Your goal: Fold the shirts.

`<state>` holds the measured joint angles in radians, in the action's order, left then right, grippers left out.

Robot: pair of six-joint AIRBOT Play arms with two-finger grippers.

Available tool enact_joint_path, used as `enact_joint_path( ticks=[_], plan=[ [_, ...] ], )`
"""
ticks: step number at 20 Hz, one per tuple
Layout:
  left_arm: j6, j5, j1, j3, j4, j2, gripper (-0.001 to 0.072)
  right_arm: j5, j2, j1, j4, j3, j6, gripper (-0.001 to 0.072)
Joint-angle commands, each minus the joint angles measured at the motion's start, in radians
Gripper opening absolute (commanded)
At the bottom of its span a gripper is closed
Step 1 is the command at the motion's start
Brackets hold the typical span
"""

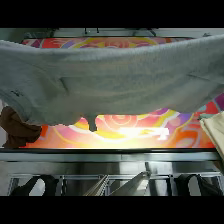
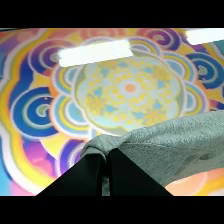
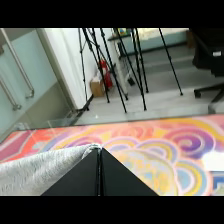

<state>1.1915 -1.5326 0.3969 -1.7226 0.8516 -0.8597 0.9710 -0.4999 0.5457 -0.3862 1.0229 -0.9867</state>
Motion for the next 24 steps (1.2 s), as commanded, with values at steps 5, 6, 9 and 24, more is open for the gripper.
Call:
enact_joint_path(
  ticks=[5, 6, 9, 24],
  plan=[
    [-0.066, 0.112, -0.255, -0.092, -0.005, -0.590, 0.0016, -0.106, -0.468, -0.154, 0.002, -0.103, 0.057, 0.0015],
    [-0.065, 0.156, -0.265, -0.151, -0.005, -0.707, 0.0016, -0.176, -0.563, -0.170, 0.035, -0.102, 0.100, 0.0015],
    [-0.031, 0.144, -0.295, -0.349, -0.009, -1.033, 0.0016, -0.247, -0.852, -0.179, 0.260, -0.090, 0.249, 0.0015],
    [-0.048, 0.470, -0.349, -0.233, -0.016, -1.242, 0.0017, -0.206, -1.277, -0.179, 0.697, 0.071, 0.651, 0.0026]
  ],
)
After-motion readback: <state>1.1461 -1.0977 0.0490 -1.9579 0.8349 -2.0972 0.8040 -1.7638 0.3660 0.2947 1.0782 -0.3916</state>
